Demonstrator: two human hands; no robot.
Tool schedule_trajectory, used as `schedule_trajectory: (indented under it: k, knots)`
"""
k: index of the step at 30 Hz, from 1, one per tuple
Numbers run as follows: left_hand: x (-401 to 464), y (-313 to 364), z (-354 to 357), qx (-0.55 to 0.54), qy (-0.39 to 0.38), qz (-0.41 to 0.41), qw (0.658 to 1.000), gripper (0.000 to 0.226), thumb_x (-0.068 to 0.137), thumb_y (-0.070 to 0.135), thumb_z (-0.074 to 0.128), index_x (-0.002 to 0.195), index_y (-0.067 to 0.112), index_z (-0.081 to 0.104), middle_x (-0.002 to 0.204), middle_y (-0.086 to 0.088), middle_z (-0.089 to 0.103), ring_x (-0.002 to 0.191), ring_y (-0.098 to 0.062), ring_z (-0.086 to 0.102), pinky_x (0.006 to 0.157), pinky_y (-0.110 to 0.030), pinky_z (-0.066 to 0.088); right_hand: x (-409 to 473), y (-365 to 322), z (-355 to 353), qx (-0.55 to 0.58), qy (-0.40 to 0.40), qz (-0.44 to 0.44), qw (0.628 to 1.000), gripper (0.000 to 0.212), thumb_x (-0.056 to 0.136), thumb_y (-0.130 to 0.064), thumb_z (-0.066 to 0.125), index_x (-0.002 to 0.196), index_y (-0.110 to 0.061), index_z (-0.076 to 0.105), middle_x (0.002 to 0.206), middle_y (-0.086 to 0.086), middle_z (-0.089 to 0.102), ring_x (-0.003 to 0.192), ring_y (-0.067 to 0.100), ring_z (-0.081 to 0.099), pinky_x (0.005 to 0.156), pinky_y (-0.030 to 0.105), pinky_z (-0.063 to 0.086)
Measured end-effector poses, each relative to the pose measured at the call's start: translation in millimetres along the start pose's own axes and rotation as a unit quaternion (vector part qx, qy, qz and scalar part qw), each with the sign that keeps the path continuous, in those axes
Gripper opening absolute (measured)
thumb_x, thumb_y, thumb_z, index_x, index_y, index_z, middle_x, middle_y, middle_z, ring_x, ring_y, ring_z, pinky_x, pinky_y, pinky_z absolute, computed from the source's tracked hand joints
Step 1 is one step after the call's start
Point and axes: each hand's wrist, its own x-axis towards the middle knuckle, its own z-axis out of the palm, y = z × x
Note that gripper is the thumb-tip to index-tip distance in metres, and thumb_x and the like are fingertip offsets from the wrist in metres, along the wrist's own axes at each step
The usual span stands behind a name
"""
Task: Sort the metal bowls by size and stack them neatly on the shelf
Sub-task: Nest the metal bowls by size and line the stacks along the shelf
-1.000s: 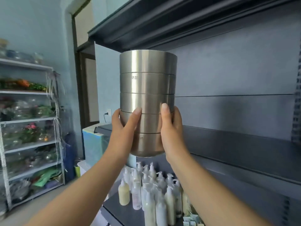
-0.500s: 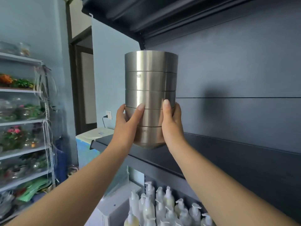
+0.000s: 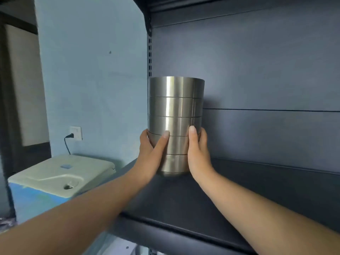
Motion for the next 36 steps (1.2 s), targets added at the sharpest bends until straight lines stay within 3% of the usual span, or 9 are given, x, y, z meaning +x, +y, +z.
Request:
schedule_trajectory:
  k: [3, 5, 8, 12, 16, 20, 25, 28, 36]
  knots:
    - [27, -24, -14, -0.007, -0.037, -0.005, 0.999, 0.055, 0.086, 0.054, 0.048, 0.129, 0.033, 0.021, 0.129, 0.017, 0.044, 0.118, -0.002, 0.045, 0.104, -0.023, 0.034, 14, 17, 17, -0.012, 0.019, 0.021, 1.000, 0.063, 0.093, -0.050, 0.029, 0.148, -0.025, 0.012, 0.152, -0.005, 0.026, 0.137, 0.011, 0.027, 0.096, 0.018, 0.018]
    - [41, -35, -18, -0.019, -0.046, 0.002, 0.999, 0.064, 0.083, 0.052, 0.049, 0.136, 0.032, 0.019, 0.140, 0.008, 0.040, 0.127, -0.011, 0.042, 0.110, -0.031, 0.031, 23, 26, 24, -0.025, 0.027, 0.019, 0.999, 0.063, 0.093, -0.049, 0.029, 0.148, -0.024, 0.011, 0.153, -0.005, 0.025, 0.138, 0.011, 0.026, 0.096, 0.018, 0.017]
    - [60, -49, -21, -0.023, -0.061, 0.010, 0.998, 0.082, 0.081, 0.056, 0.049, 0.145, 0.026, 0.008, 0.145, 0.011, 0.030, 0.136, -0.012, 0.032, 0.116, -0.033, 0.024, 39, 37, 32, -0.037, 0.042, 0.002, 0.998, 0.061, 0.093, -0.046, 0.031, 0.148, -0.024, 0.013, 0.152, -0.006, 0.026, 0.132, 0.005, 0.028, 0.097, 0.016, 0.017]
    - [83, -63, -19, -0.012, -0.075, 0.000, 0.997, 0.109, 0.058, 0.076, 0.047, 0.146, 0.031, 0.001, 0.154, 0.008, 0.019, 0.141, -0.013, 0.024, 0.118, -0.040, 0.022, 62, 53, 40, -0.046, 0.063, -0.005, 0.997, 0.060, 0.093, -0.046, 0.032, 0.147, -0.025, 0.015, 0.153, -0.006, 0.027, 0.138, 0.011, 0.027, 0.100, 0.017, 0.018]
    - [104, -73, -13, -0.006, -0.072, -0.001, 0.997, 0.115, 0.051, 0.080, 0.042, 0.147, 0.031, 0.002, 0.156, 0.005, 0.017, 0.142, -0.013, 0.022, 0.117, -0.042, 0.022, 82, 63, 44, -0.052, 0.082, -0.009, 0.995, 0.060, 0.093, -0.046, 0.032, 0.147, -0.025, 0.016, 0.153, -0.005, 0.027, 0.139, 0.012, 0.027, 0.099, 0.017, 0.017]
    - [118, -79, -7, -0.007, -0.061, -0.009, 0.998, 0.116, 0.051, 0.080, 0.041, 0.147, 0.030, 0.000, 0.156, 0.006, 0.016, 0.143, -0.013, 0.020, 0.118, -0.041, 0.020, 97, 72, 44, -0.052, 0.092, -0.003, 0.994, 0.060, 0.093, -0.046, 0.033, 0.147, -0.025, 0.016, 0.152, -0.004, 0.028, 0.139, 0.013, 0.028, 0.097, 0.016, 0.017]
    - [132, -88, -1, -0.031, -0.064, -0.007, 0.997, 0.099, 0.074, 0.072, 0.046, 0.148, 0.025, -0.001, 0.158, 0.006, 0.011, 0.144, -0.011, 0.014, 0.119, -0.037, 0.014, 110, 78, 44, -0.050, 0.101, -0.002, 0.994, 0.061, 0.093, -0.046, 0.036, 0.147, -0.025, 0.017, 0.152, -0.004, 0.028, 0.139, 0.013, 0.027, 0.097, 0.016, 0.017]
    - [137, -92, 0, -0.039, -0.068, -0.006, 0.997, 0.102, 0.070, 0.071, 0.045, 0.148, 0.025, -0.001, 0.158, 0.007, 0.010, 0.145, -0.009, 0.013, 0.119, -0.033, 0.012, 115, 80, 44, -0.051, 0.105, -0.007, 0.993, 0.062, 0.092, -0.047, 0.038, 0.147, -0.026, 0.018, 0.153, -0.005, 0.027, 0.139, 0.013, 0.027, 0.097, 0.017, 0.017]
    - [141, -100, -4, -0.032, -0.085, -0.010, 0.996, 0.109, 0.059, 0.079, 0.045, 0.147, 0.035, -0.001, 0.158, 0.011, 0.011, 0.144, -0.007, 0.015, 0.119, -0.039, 0.015, 113, 86, 45, -0.040, 0.096, -0.014, 0.995, 0.064, 0.089, -0.048, 0.041, 0.146, -0.028, 0.020, 0.153, -0.006, 0.027, 0.139, 0.012, 0.027, 0.102, 0.019, 0.019]
